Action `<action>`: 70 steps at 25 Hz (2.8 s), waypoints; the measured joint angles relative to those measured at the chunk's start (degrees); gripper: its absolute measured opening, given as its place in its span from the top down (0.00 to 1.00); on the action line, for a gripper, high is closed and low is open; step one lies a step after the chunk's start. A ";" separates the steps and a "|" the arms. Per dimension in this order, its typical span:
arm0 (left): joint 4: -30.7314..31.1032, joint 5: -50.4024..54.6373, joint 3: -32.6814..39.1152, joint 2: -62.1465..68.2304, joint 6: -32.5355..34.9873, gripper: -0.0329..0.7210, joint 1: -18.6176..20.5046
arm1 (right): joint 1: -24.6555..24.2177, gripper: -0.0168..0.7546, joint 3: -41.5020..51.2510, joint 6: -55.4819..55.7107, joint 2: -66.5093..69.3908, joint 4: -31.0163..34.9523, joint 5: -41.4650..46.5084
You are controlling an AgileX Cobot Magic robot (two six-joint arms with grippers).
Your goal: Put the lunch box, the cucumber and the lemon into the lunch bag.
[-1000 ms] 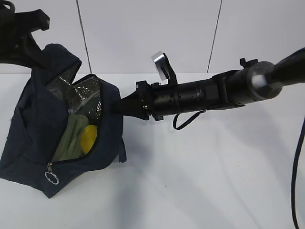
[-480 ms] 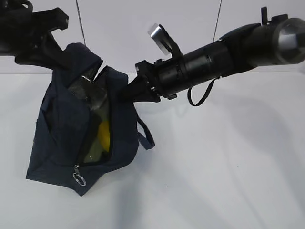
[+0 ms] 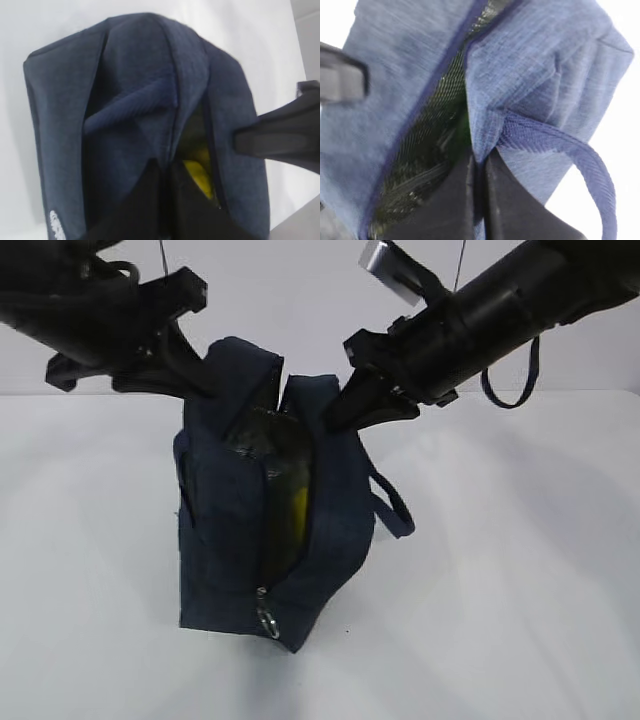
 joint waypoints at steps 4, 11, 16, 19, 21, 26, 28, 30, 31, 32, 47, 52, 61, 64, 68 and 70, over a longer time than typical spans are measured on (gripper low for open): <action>-2.25 -3.12 0.00 2.75 1.66 0.96 -2.90 | -1.05 0.96 0.00 2.52 -1.96 -4.85 0.11; -10.05 -8.13 0.00 6.96 6.78 0.96 -5.70 | -2.82 0.96 -0.22 4.54 -2.30 -6.95 0.22; -16.63 -8.88 0.00 8.84 12.23 0.96 -5.92 | -4.01 0.96 -1.46 5.40 -2.44 -7.75 0.22; -17.69 -9.18 -0.57 8.96 13.53 0.96 -5.92 | -4.63 0.96 -3.93 6.19 -2.55 -9.00 0.87; -18.07 -9.58 -1.49 9.32 13.96 0.96 -5.92 | -4.86 0.96 -5.43 6.73 -2.65 -10.00 1.22; -19.07 -8.80 -4.53 11.08 14.53 0.96 -5.92 | -4.98 0.96 -7.77 8.54 -2.65 -12.58 2.13; -19.35 -7.77 -5.79 12.50 14.52 0.96 -5.92 | -5.09 0.96 -7.99 9.13 -2.65 -13.73 2.72; -19.50 -7.37 -6.25 13.41 14.52 0.96 -5.92 | -5.09 0.96 -7.99 9.37 -2.65 -14.73 3.09; -19.50 -7.37 -6.24 13.64 14.52 0.96 -6.14 | -5.09 0.96 -7.99 9.50 -2.65 -15.13 3.19; -19.39 -7.37 -6.24 13.75 14.52 0.96 -6.28 | -5.09 0.96 -7.99 9.50 -2.65 -15.31 3.13; -17.07 -8.80 -6.36 14.28 14.77 0.96 -7.11 | -5.18 0.96 -8.12 9.54 -1.46 -15.81 2.65; -16.96 -9.79 -6.39 14.62 15.26 0.96 -7.11 | -5.18 0.96 -8.12 9.63 -1.25 -15.81 1.55; -16.07 -11.27 -6.39 14.70 15.41 0.96 -7.11 | -5.18 0.96 -8.12 9.63 -1.23 -15.81 0.03; -15.70 -11.51 -6.39 14.70 15.46 0.96 -7.11 | -5.18 0.96 -8.12 9.67 -1.23 -15.81 0.03; -15.24 -12.99 -6.39 14.70 15.54 0.96 -7.11 | -5.18 0.95 -8.12 9.91 -1.23 -15.81 0.03; -14.86 -13.24 -6.39 14.70 15.54 0.96 -7.11 | -5.18 0.91 -8.12 9.95 -1.23 -15.81 -0.02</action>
